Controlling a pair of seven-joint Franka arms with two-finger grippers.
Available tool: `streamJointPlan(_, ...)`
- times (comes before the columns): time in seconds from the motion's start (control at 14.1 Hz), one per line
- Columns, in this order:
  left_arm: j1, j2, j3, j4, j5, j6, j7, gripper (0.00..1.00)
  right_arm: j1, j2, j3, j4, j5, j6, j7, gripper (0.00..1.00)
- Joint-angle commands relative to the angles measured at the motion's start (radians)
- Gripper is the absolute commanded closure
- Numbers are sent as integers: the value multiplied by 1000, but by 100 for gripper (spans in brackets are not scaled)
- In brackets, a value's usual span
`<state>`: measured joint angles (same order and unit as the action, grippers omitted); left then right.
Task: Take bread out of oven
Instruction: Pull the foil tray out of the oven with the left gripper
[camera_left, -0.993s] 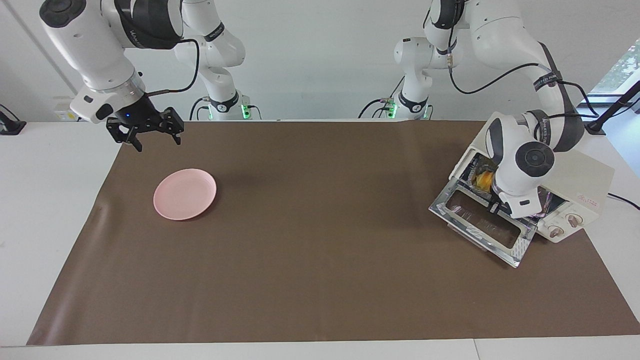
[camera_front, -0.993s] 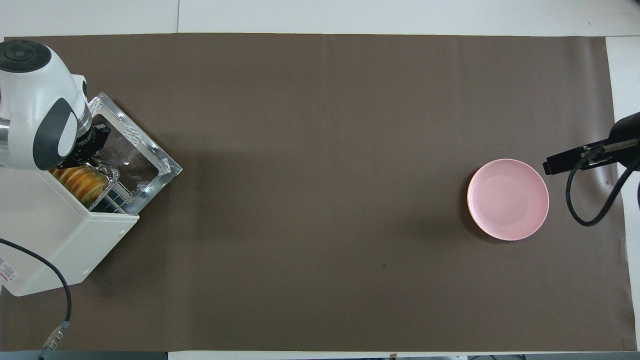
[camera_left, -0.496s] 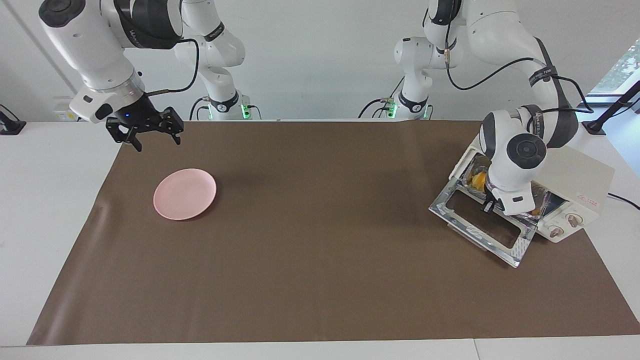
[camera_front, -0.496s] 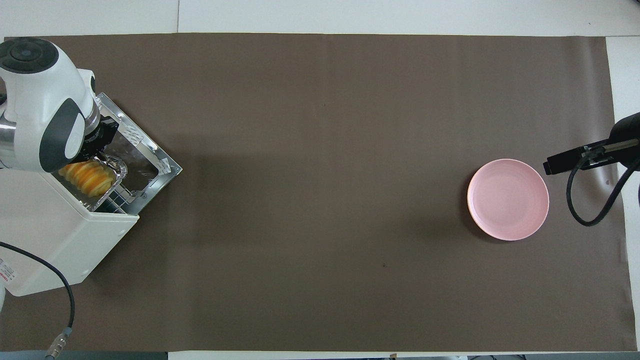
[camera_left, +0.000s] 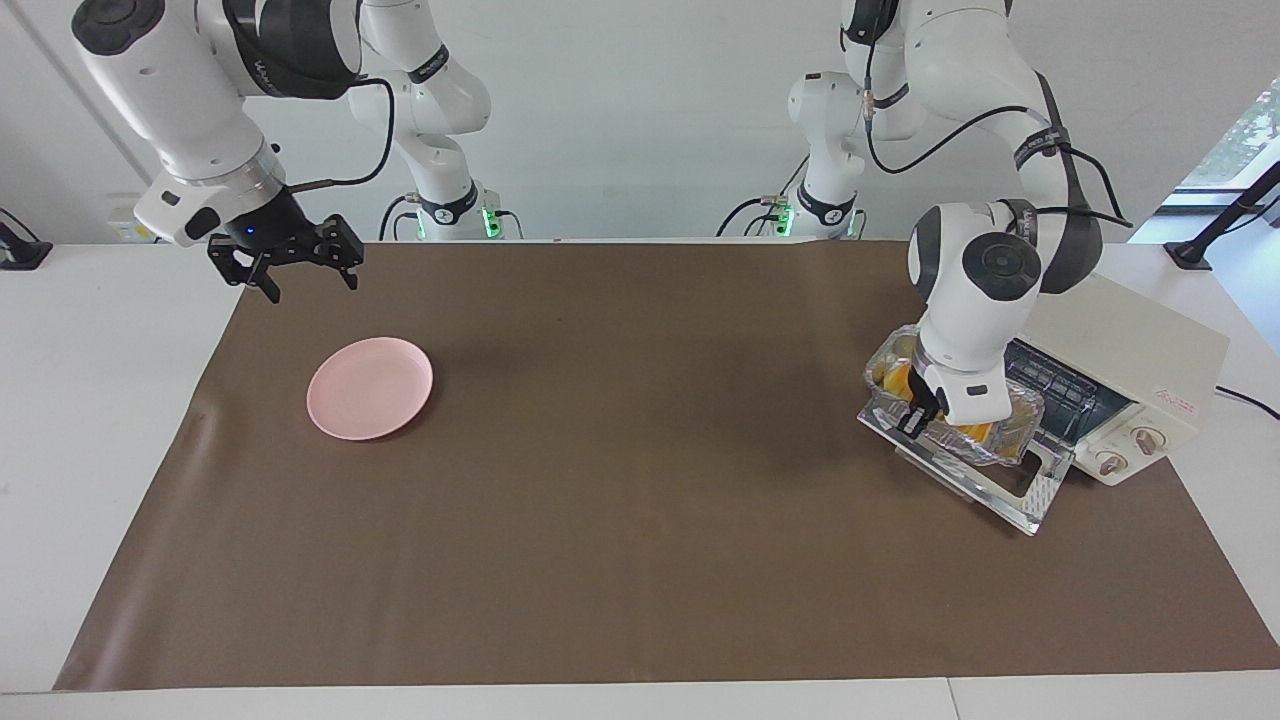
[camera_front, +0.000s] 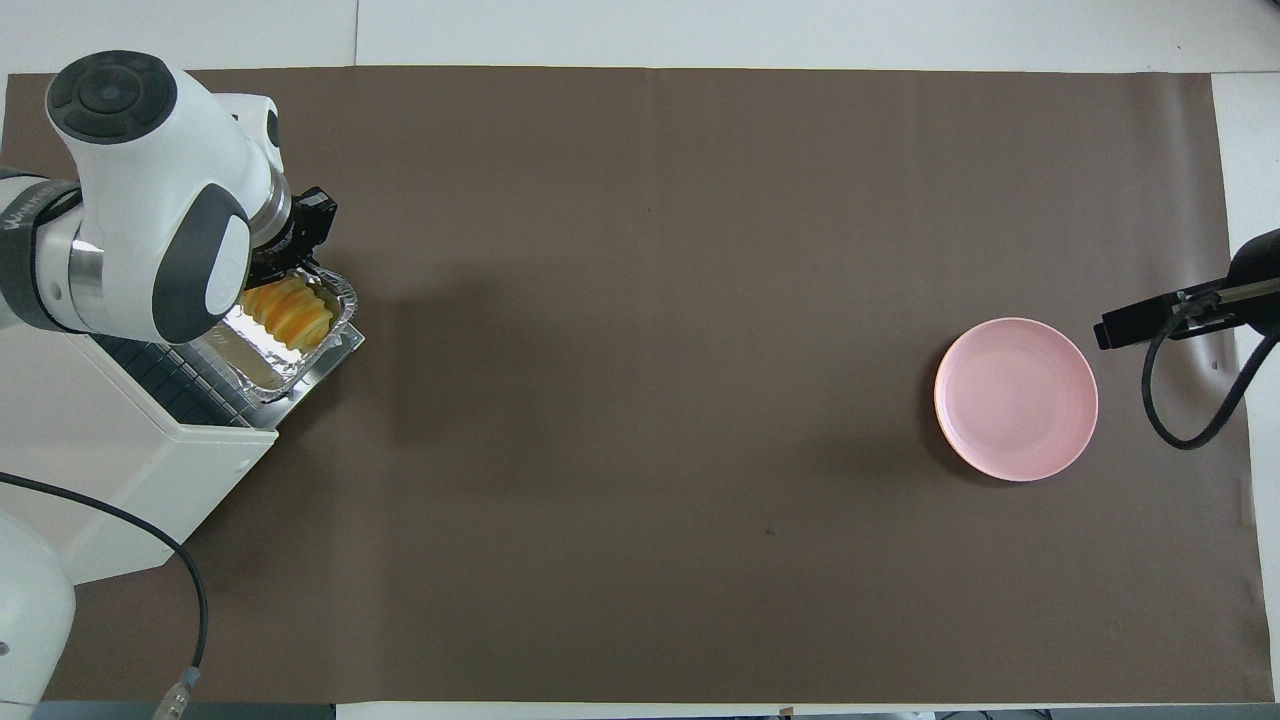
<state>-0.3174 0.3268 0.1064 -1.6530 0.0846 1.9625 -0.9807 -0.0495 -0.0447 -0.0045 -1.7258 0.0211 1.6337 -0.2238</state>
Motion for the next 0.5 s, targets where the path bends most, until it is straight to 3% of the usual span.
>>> streamJointPlan(0.0,-43,17,10,10,-72,84,-3,100,-41,-27,6,-32,7,18,-34,0)
streamJointPlan(0.14,-89,17,10,12,-123,128,-4,100,-85,-27,6,-34,7,17,-23,0)
streamJointPlan(0.43,-166,38,10,68,-147,96,-23,100,-128,-27,6,-37,7,15,-20,0)
